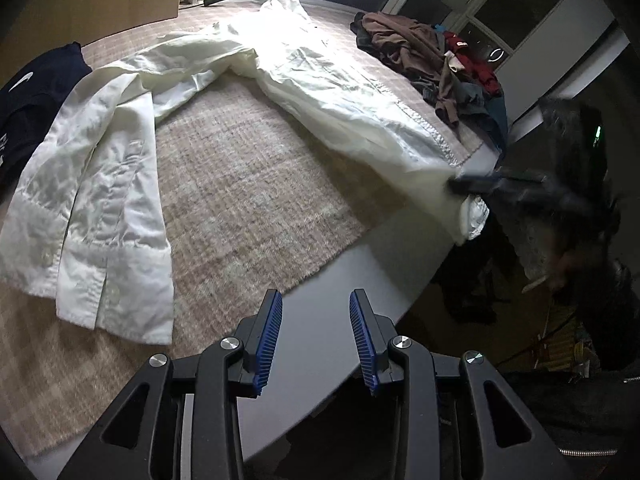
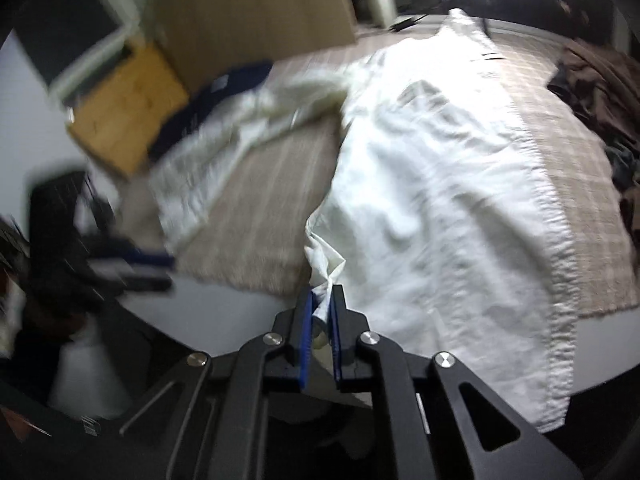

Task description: Fold clothes

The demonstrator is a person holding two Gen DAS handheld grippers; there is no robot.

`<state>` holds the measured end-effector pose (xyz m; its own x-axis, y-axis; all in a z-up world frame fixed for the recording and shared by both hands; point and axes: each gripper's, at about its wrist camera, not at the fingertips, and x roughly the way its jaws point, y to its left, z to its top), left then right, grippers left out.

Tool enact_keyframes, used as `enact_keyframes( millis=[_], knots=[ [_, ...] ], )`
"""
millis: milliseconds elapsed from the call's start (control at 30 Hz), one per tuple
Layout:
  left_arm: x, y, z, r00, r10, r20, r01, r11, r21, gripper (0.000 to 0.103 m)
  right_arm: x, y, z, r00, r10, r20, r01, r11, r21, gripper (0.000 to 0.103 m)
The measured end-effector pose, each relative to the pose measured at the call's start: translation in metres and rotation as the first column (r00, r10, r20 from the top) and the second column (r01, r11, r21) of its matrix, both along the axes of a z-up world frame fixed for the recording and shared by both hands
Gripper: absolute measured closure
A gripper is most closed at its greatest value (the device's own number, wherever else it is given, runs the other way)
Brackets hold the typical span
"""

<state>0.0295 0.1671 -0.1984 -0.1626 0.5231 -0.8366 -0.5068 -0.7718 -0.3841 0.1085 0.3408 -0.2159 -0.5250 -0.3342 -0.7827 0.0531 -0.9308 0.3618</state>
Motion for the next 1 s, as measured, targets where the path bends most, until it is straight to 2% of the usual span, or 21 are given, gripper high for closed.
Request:
enact_keyframes(
  millis=[100,200,367,433,500,600,633,700,767,800,900,1000],
  knots=[
    [-0.002,0.005,-0.001,1.0,-0.009,-0.007,0.009,1.0,0.012,0.07,0.003,0.025,0.022,0.999,-0.039,-0.028,0.037,0.996,-0.079,0.095],
    [-0.002,0.01,-0.001,1.0,-0.02,-0.013,0.02,1.0,0.023,0.069,0.008,0.034,0.036,0.998,-0.043,-0.04,0.039,0.993,-0.111,0.095],
    [-0.003,0.008,-0.001,1.0,-0.013,-0.015,0.014,0.999,0.03,0.069,0.01,0.022,0.038,0.999,0.017,-0.027,-0.02,0.996,-0.091,0.095],
    [-0.004,0.004,-0.001,1.0,0.001,-0.017,-0.001,1.0,0.025,0.069,0.008,0.005,0.02,0.995,0.085,0.044,-0.079,0.99,-0.12,0.095],
    [-0.007,-0.005,0.002,0.999,0.027,-0.021,-0.027,1.0,0.016,0.069,0.004,-0.015,-0.003,0.978,0.164,0.127,-0.142,0.976,-0.165,0.094],
    [-0.009,-0.031,0.007,0.995,0.096,-0.034,-0.096,0.995,-0.006,0.068,0.007,-0.051,-0.032,0.923,0.286,0.258,-0.253,0.955,-0.156,0.094],
    [-0.009,-0.043,0.01,0.991,0.124,-0.04,-0.125,0.992,-0.011,0.067,0.009,-0.059,-0.035,0.912,0.306,0.273,-0.277,0.951,-0.141,0.093],
    [-0.009,-0.074,0.015,0.979,0.197,-0.056,-0.198,0.98,-0.023,0.063,0.01,-0.054,-0.023,0.929,0.284,0.238,-0.258,0.957,-0.134,0.087],
    [-0.009,-0.105,0.016,0.96,0.271,-0.072,-0.274,0.961,-0.042,0.061,0.006,-0.038,-0.005,0.957,0.223,0.186,-0.2,0.97,-0.137,0.069],
    [-0.01,-0.12,0.016,0.949,0.305,-0.076,-0.309,0.95,-0.054,0.061,0.004,-0.028,0.006,0.97,0.186,0.154,-0.166,0.977,-0.135,0.065],
    [-0.018,-0.152,0.009,0.924,0.375,-0.078,-0.381,0.92,-0.088,0.059,-0.007,0.002,0.043,0.996,0.072,0.056,-0.063,0.989,-0.137,0.062],
    [-0.028,-0.175,0.001,0.905,0.419,-0.074,-0.425,0.898,-0.115,0.056,-0.021,0.021,0.076,1.0,0.014,-0.017,-0.016,0.99,-0.14,0.056]
  ],
)
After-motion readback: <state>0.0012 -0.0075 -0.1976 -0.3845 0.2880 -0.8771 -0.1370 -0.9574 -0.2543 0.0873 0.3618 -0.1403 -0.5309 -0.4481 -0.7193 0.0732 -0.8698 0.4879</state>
